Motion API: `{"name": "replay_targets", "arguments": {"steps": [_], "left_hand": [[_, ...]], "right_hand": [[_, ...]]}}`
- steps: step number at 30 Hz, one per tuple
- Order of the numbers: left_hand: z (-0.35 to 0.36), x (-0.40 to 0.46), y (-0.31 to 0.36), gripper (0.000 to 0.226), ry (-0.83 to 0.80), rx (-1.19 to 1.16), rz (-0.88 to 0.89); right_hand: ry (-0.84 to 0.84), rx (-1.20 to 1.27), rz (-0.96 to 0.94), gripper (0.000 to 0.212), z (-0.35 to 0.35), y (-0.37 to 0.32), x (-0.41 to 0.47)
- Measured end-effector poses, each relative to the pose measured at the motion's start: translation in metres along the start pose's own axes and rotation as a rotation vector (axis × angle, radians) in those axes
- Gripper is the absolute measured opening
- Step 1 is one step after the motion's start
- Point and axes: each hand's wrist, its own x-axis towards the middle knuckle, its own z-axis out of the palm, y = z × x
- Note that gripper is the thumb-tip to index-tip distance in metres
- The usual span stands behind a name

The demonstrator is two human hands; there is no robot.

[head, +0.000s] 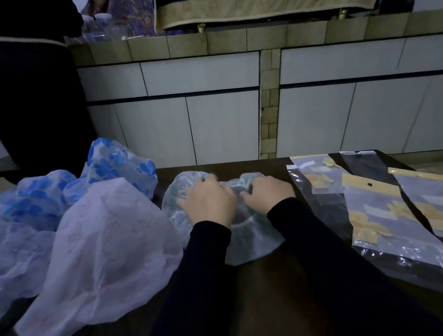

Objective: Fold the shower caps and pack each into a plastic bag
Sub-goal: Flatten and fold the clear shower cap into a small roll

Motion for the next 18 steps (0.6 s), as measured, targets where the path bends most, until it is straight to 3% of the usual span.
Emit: {"name": "replay_targets", "arguments": {"steps": [3,7,10,14,16,18], "left_hand": [[0.0,0.009,0.011,0.039,0.155,-0.044,0.111],[0.02,0.023,0.005,0.043,-0.095,0.016,0.11],[0.03,0.022,0.0,0.046,-0.186,0.11,0.052],[0.025,0.033,-0.002,0.032,-0.038,0.27,0.0],[0.025,0.04,-0.002,0.025,-0.009,0.346,0.03],[0.03,0.045,-0.003,0.026,-0.079,0.371,0.052]], "right_hand": [[0.116,-0.043,0.037,0.021,-0.022,-0.001,-0.001],[0.305,0.176,0.033,0.022,-0.022,-0.005,0.02],[0.234,0.219,0.047,0.026,-0.002,-0.004,0.031],[0.039,0.145,0.113,0.034,0.015,0.005,0.031],[0.054,0.202,0.12,0.041,0.016,0.008,0.033],[0.089,0.308,0.146,0.04,0.018,0.008,0.038]]}}
